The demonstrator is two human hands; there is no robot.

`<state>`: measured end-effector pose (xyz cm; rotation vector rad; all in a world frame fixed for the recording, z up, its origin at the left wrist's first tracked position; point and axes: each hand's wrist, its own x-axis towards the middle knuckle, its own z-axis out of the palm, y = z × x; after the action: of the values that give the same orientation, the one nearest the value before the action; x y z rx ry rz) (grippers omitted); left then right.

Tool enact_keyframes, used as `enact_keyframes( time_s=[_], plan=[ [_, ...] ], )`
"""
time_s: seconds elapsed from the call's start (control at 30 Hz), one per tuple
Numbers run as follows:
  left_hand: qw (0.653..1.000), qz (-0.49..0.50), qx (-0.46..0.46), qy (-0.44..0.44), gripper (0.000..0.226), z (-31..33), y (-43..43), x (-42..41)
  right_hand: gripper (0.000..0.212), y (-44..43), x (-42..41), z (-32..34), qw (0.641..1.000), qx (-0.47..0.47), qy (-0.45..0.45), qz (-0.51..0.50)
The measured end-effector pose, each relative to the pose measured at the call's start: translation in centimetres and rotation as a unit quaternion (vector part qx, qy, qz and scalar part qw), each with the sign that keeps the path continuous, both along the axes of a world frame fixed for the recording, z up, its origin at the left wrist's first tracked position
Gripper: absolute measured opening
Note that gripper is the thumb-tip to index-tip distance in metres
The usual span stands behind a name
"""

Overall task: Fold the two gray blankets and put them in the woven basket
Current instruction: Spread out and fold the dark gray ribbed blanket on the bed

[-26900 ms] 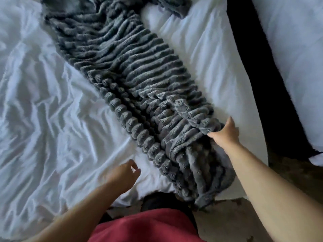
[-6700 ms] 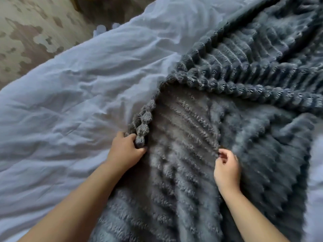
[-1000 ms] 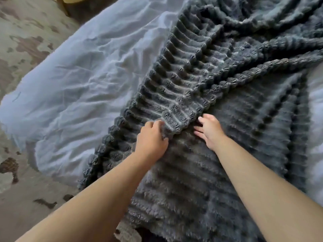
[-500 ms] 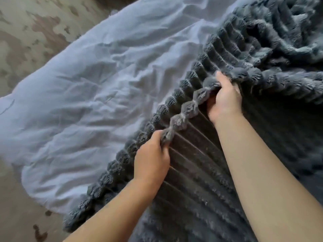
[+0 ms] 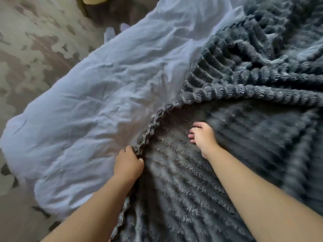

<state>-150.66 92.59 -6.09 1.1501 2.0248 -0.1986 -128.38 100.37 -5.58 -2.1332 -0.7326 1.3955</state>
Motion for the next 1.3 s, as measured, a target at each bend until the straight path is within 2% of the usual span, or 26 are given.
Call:
enact_keyframes(
  time_s=[0.07,0.2,0.27,0.33,0.43,0.5,0.6,0.67,0.73,0.8,0.83,0.9,1.0,1.07,1.13,1.2,1.3],
  plan=[
    [0.999,-0.021,-0.031,0.021,0.046,0.7,-0.7,-0.5,0.024,-4.4,2.6,0.3,0.998,-0.048,-0.039,-0.022],
    [0.997,-0.020,-0.079,0.007,0.053,2.1,-1.9,-0.8,0.019,-14.4,6.7,1.7,0.980,-0.166,-0.106,-0.018],
    [0.997,-0.011,-0.069,0.029,0.055,2.5,-2.2,-0.9,0.013,-19.3,7.8,2.7,0.968,-0.223,-0.118,0.017],
    [0.999,-0.025,-0.020,0.028,0.055,2.2,-1.9,-0.6,0.016,-23.8,9.3,3.1,0.959,-0.246,-0.139,0.012],
    [0.995,-0.085,0.061,0.001,0.056,1.3,-0.5,0.2,0.030,-29.0,12.2,3.9,0.944,-0.256,-0.186,-0.096],
    [0.988,-0.119,0.097,-0.002,0.045,0.7,0.3,0.8,0.035,-31.7,15.0,4.1,0.917,-0.263,-0.246,-0.170],
    [0.986,-0.090,0.143,-0.002,0.036,-0.4,0.7,1.2,0.046,-35.1,19.4,3.5,0.869,-0.276,-0.332,-0.241],
    [0.987,-0.064,0.150,0.002,0.045,-0.9,0.5,1.1,0.054,-36.6,21.2,2.9,0.861,-0.247,-0.346,-0.280],
    [0.991,-0.025,0.133,-0.019,0.054,-1.0,0.4,1.2,0.064,-37.6,22.4,2.2,0.873,-0.191,-0.311,-0.324],
    [0.983,0.071,0.087,-0.143,0.043,-0.3,0.2,1.7,0.069,-38.2,23.2,1.9,0.887,-0.151,-0.267,-0.346],
    [0.971,0.116,0.064,-0.199,0.033,0.3,0.1,2.1,0.064,-38.3,23.5,1.8,0.893,-0.132,-0.244,-0.353],
    [0.955,0.154,0.059,-0.246,0.025,1.7,-0.3,2.7,0.052,-38.1,23.6,2.2,0.903,-0.095,-0.188,-0.374],
    [0.937,0.168,0.085,-0.293,0.021,5.4,-1.6,2.9,0.052,-38.0,22.6,4.6,0.907,-0.054,-0.075,-0.410],
    [0.923,0.186,0.079,-0.328,0.015,8.8,-2.6,2.5,0.051,-38.8,21.7,7.3,0.897,-0.026,-0.009,-0.442],
    [0.910,0.190,0.031,-0.368,0.008,12.3,-4.0,1.4,0.063,-40.4,20.2,10.3,0.890,-0.006,0.039,-0.453],
    [0.913,0.151,-0.046,-0.377,0.009,15.4,-5.4,0.6,0.073,-41.5,18.4,13.3,0.912,-0.004,0.073,-0.404],
    [0.928,0.076,-0.134,-0.340,0.016,19.4,-6.6,0.8,0.043,-40.5,16.0,17.1,0.948,0.000,0.118,-0.297]
  ],
)
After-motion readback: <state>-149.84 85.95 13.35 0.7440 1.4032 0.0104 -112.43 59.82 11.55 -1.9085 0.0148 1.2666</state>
